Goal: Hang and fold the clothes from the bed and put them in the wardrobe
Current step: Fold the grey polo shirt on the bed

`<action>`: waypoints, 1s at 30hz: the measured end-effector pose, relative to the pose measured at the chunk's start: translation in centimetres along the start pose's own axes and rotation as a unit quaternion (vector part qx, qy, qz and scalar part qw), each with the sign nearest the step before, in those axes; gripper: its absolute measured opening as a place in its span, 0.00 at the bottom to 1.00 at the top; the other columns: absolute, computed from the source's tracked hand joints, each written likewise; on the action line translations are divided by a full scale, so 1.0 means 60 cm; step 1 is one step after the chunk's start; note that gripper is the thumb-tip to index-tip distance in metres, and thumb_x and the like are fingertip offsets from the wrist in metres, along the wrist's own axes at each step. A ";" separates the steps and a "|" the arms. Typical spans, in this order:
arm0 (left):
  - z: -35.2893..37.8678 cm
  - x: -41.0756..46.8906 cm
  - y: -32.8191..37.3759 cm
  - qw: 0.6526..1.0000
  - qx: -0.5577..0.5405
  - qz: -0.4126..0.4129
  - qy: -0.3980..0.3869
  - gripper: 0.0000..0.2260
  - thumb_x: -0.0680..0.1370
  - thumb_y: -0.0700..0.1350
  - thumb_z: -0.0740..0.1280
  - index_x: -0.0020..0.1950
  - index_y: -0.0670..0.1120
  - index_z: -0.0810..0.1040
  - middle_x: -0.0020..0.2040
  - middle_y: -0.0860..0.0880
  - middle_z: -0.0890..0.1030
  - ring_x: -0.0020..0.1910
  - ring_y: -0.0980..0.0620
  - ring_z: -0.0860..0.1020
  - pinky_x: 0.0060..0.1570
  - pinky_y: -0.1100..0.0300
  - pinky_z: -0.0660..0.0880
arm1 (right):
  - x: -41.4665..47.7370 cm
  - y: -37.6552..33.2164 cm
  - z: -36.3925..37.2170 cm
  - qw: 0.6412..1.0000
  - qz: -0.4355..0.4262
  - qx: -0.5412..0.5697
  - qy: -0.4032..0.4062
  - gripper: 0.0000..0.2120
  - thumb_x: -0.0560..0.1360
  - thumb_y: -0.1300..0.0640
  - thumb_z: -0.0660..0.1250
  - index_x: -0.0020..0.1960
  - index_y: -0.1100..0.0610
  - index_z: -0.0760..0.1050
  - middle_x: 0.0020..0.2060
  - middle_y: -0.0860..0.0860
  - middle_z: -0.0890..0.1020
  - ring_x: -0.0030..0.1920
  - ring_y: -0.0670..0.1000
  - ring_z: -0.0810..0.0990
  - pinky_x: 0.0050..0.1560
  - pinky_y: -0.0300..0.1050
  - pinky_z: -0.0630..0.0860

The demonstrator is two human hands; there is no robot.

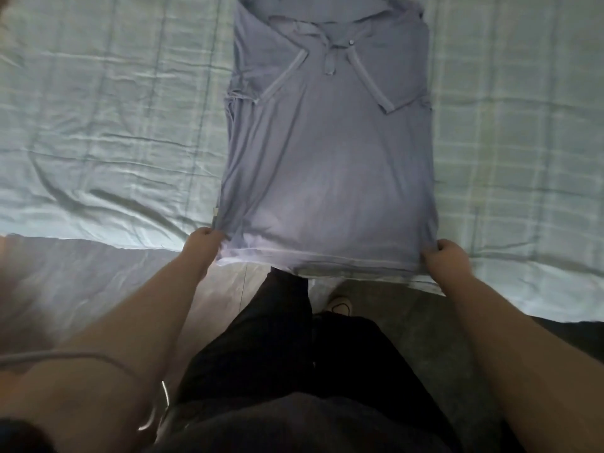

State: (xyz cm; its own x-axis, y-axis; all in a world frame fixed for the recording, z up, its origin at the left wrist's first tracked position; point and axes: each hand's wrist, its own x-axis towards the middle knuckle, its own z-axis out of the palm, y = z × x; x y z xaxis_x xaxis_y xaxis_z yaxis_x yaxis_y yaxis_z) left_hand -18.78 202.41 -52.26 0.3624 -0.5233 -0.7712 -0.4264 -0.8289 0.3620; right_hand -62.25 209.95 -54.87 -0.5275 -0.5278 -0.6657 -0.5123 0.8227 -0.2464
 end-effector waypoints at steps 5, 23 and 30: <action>-0.029 -0.025 -0.007 0.996 -0.033 -0.015 -0.076 0.14 0.80 0.49 0.68 0.56 0.39 0.77 0.47 0.41 0.80 0.39 0.46 0.78 0.35 0.58 0.76 | -0.038 0.003 -0.016 0.995 -0.019 0.086 0.039 0.04 0.77 0.61 0.63 0.48 0.62 0.73 0.42 0.62 0.77 0.46 0.61 0.77 0.45 0.48 0.67; -0.115 -0.048 0.042 0.947 -0.275 -0.044 -0.160 0.11 0.81 0.35 0.63 0.63 0.35 0.73 0.51 0.41 0.84 0.47 0.46 0.84 0.47 0.51 0.83 | -0.092 -0.090 -0.104 0.884 0.133 0.449 -0.002 0.03 0.80 0.63 0.62 0.47 0.61 0.72 0.39 0.59 0.71 0.35 0.54 0.72 0.29 0.40 0.74; -0.152 0.045 0.238 0.909 -0.374 -0.006 -0.185 0.09 0.81 0.31 0.60 0.57 0.40 0.76 0.46 0.38 0.81 0.39 0.44 0.85 0.43 0.51 0.84 | -0.017 -0.280 -0.144 0.878 0.112 0.465 0.021 0.09 0.78 0.66 0.63 0.54 0.54 0.72 0.41 0.56 0.76 0.40 0.54 0.79 0.38 0.42 0.78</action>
State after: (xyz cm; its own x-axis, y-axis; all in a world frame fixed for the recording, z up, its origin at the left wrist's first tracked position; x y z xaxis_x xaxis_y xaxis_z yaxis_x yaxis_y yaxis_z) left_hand -16.36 187.37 -44.39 0.0007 -0.5259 -0.8505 0.3090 -0.8088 0.5004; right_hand -58.92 194.83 -43.96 -0.5795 -0.3227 -0.7484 0.3712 0.7129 -0.5949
